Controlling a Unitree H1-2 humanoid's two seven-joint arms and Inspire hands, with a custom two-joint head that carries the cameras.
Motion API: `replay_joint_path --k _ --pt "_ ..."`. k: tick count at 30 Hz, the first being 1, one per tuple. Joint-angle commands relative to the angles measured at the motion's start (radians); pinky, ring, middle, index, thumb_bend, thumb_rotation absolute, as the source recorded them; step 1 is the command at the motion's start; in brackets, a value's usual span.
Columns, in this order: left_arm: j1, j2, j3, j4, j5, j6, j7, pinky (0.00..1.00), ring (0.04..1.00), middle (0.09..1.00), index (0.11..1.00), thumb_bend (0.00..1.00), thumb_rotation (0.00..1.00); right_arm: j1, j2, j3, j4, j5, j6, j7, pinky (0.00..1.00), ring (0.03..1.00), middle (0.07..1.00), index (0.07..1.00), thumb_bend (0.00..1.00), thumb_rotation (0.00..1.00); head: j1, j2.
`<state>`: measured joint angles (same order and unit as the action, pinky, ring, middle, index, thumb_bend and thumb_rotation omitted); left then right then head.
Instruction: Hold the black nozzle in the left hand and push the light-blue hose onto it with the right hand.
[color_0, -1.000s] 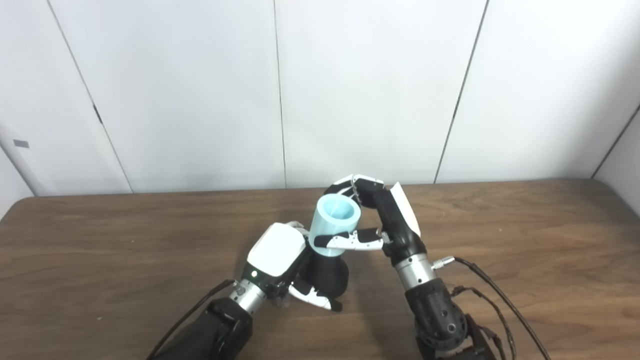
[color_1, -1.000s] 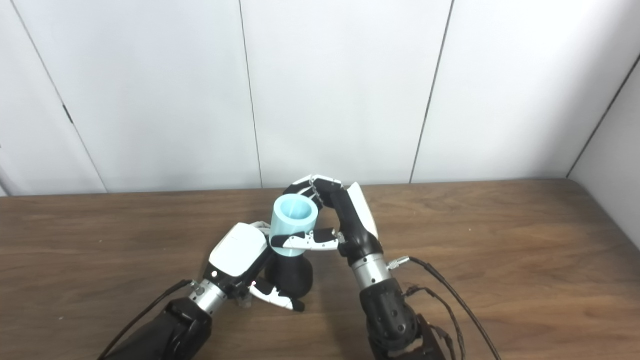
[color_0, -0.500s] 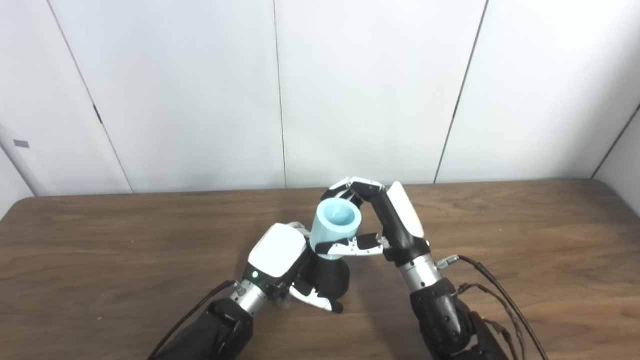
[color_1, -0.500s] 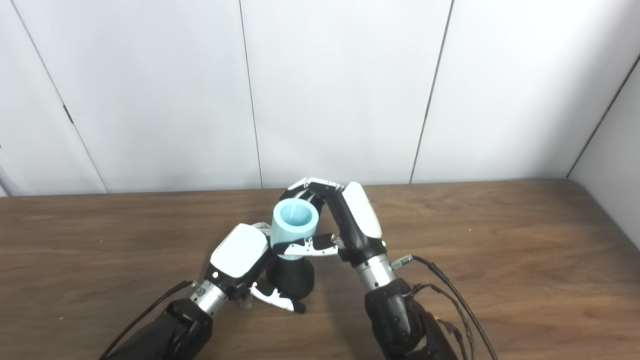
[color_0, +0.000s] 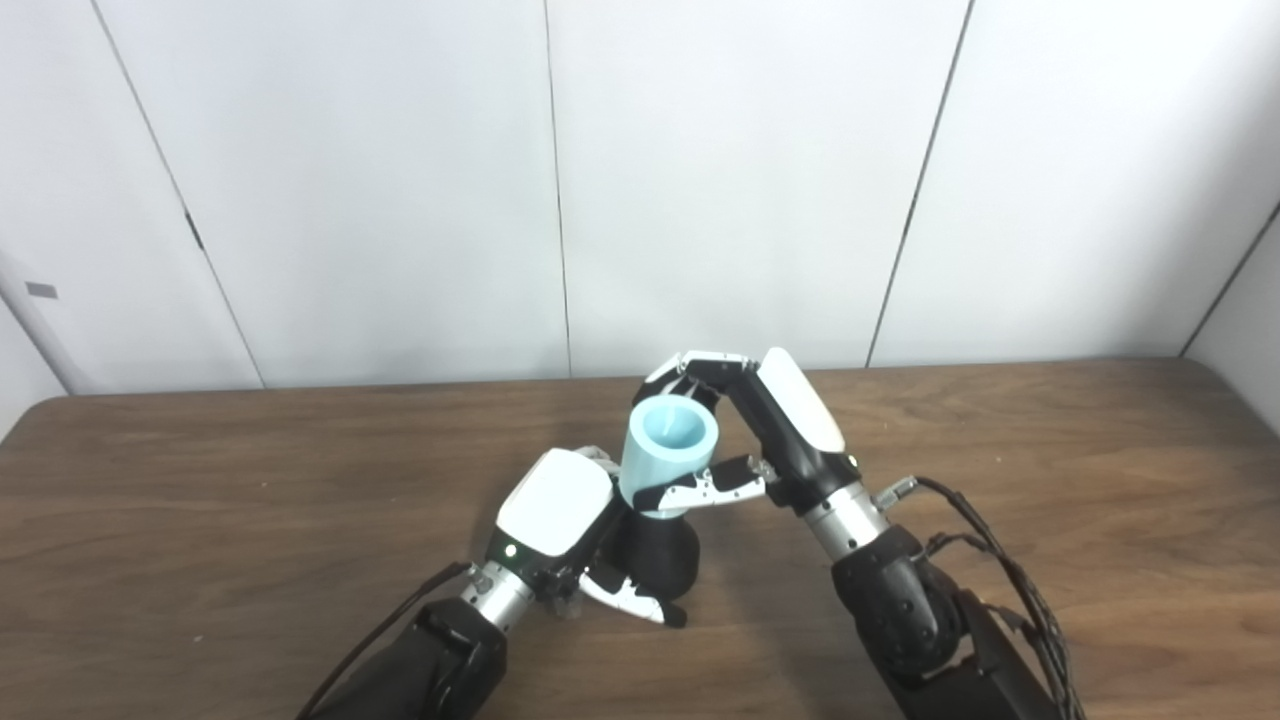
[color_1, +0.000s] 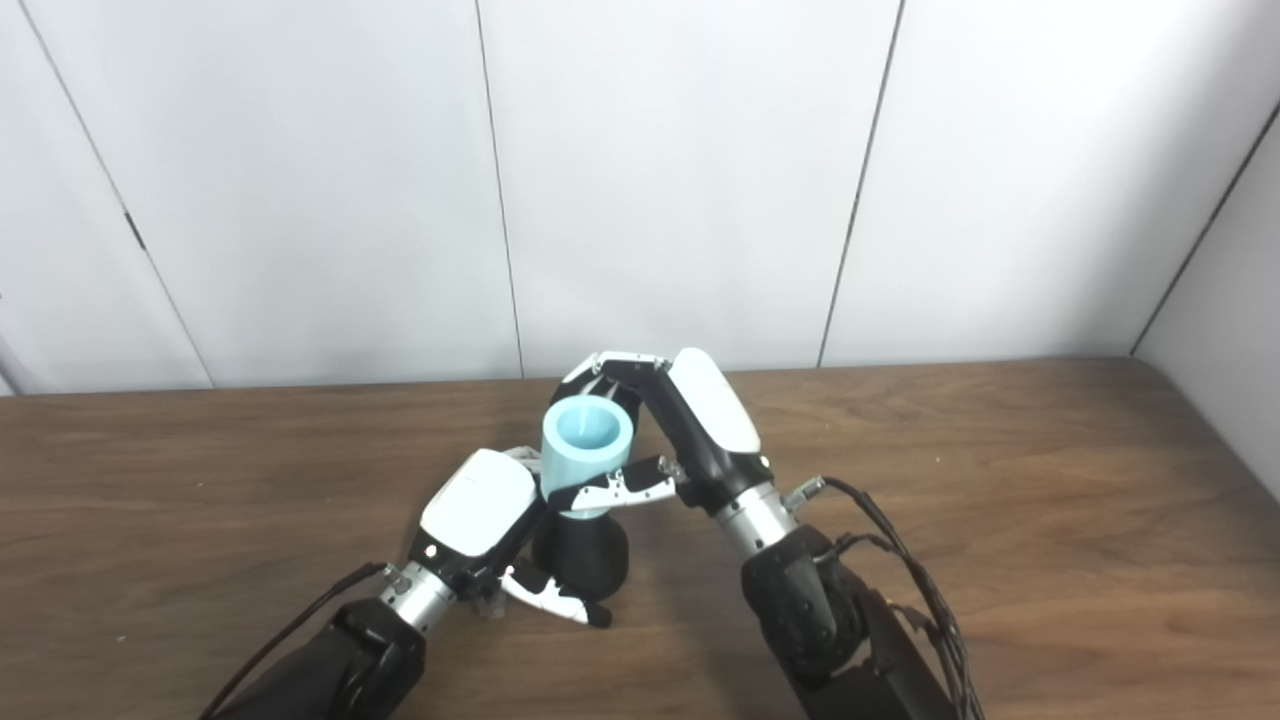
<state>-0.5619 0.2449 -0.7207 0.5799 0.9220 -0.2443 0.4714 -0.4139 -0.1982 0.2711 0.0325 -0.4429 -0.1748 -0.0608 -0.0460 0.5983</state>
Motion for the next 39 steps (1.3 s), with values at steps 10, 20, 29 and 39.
replay_joint_path --k 10,20,29,39 --pt "0.234 -0.051 -0.107 0.108 0.041 -0.024 -0.044 0.66 0.477 0.416 0.496 0.5 0.0 0.001 0.007 0.044 0.064 0.068 0.128 0.152 0.24 0.307 0.419 0.525 0.52 0.0 -0.001 0.005" --pt "0.232 -0.048 -0.109 0.102 0.044 -0.025 -0.046 0.66 0.479 0.411 0.502 0.5 0.0 0.046 0.027 0.042 0.08 0.071 0.073 0.091 0.27 0.332 0.424 0.526 0.52 0.0 -0.003 0.011" --pt "0.226 -0.045 -0.114 0.109 0.053 -0.023 -0.044 0.66 0.48 0.418 0.502 0.5 0.0 0.09 0.062 0.041 0.199 -0.052 -0.242 -0.187 0.32 0.374 0.45 0.517 0.52 0.0 0.0 0.013" --pt "0.227 -0.043 -0.115 0.098 0.049 -0.016 -0.062 0.67 0.484 0.423 0.504 0.5 0.0 0.1 0.046 0.054 0.109 0.04 -0.096 -0.038 0.63 0.725 0.763 0.792 0.91 0.32 0.006 0.015"
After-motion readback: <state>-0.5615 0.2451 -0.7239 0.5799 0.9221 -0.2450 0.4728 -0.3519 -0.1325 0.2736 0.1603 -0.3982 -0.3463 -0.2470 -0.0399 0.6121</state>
